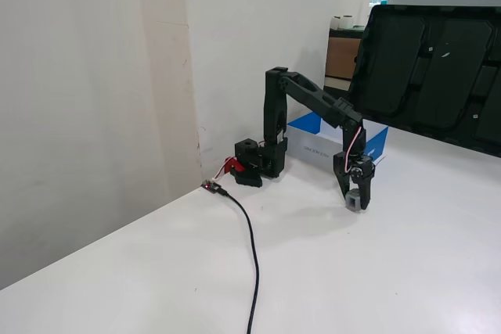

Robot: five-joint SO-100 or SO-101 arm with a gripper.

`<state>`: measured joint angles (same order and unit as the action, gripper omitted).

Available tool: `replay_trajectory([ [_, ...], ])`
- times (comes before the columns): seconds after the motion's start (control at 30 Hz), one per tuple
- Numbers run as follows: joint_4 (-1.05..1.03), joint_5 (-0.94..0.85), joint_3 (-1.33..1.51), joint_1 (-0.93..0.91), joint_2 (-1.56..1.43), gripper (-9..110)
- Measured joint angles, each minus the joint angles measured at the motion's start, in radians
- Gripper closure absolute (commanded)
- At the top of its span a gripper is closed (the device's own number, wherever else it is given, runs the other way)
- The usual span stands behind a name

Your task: Pick the gray block and keep it in the box.

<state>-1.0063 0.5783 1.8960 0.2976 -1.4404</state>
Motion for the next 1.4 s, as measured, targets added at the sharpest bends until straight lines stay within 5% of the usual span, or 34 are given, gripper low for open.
replay_trajectory([
  [0.67, -0.285, -0.176, -0.341, 0.19, -0.147, 95],
  [1.4, -0.368, -0.235, -0.318, 0.756, -0.367, 95],
])
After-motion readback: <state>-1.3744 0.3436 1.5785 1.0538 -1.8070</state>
